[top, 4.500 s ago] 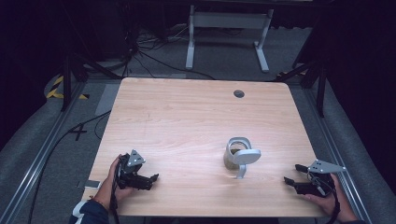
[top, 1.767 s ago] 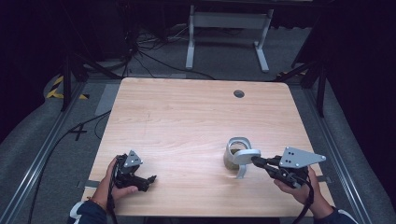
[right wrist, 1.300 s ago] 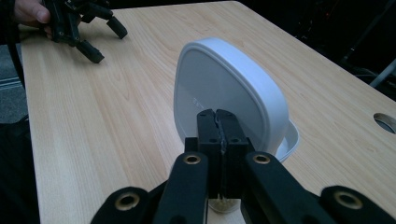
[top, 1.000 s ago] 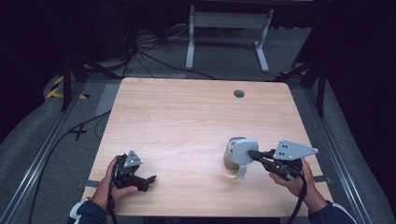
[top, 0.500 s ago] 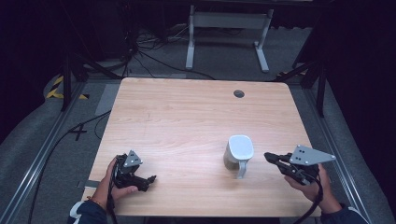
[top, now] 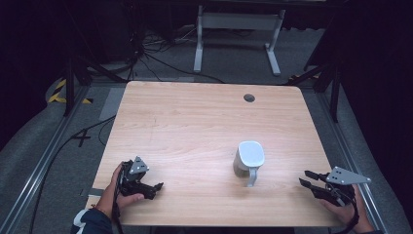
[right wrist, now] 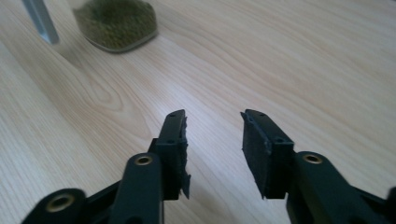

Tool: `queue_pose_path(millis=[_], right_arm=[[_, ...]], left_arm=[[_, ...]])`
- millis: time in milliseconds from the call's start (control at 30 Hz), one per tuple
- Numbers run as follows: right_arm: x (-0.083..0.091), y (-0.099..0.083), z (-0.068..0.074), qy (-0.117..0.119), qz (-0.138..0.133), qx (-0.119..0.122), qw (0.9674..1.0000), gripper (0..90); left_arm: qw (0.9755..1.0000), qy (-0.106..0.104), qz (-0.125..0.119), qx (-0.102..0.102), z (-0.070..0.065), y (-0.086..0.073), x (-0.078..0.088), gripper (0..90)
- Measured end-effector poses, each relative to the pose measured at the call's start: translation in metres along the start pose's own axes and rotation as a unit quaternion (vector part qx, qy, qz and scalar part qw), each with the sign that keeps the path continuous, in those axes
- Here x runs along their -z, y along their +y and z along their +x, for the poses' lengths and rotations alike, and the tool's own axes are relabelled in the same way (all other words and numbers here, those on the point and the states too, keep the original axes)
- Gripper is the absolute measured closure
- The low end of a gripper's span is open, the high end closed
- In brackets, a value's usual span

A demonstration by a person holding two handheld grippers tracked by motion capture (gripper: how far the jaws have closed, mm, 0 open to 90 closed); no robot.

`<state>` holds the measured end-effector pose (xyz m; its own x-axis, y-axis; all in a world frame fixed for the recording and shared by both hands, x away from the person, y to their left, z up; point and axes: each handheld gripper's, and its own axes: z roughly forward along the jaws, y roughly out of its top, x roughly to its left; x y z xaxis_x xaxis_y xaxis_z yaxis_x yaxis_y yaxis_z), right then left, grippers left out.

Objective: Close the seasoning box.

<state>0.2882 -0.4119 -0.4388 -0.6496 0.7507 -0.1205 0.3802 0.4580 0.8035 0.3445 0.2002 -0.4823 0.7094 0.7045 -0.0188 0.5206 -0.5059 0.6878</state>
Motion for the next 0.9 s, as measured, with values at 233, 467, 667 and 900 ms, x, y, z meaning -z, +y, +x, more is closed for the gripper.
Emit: queue_pose_path(millis=[233, 467, 667, 900], right_arm=[[0.0, -0.022, -0.009, 0.01, 0.009, -0.04, 0.9991, 44.4], [-0.011, -0.028, -0.009, 0.017, 0.044, -0.044, 0.9979, 34.3], [-0.012, -0.028, -0.009, 0.012, 0.046, -0.047, 0.9978, 29.5], [-0.012, -0.028, -0.009, 0.009, 0.047, -0.051, 0.9976, 28.0]], left_arm=[[1.0, 0.0, 0.0, 0.002, 0.0, 0.0, 0.0, 0.1], [1.0, 0.001, 0.001, 0.0, 0.0, 0.0, 0.0, 0.2], [1.0, 0.002, -0.001, 0.002, 0.0, 0.0, 0.0, 0.4], [1.0, 0.002, 0.0, -0.001, 0.0, 0.0, 0.0, 0.3]])
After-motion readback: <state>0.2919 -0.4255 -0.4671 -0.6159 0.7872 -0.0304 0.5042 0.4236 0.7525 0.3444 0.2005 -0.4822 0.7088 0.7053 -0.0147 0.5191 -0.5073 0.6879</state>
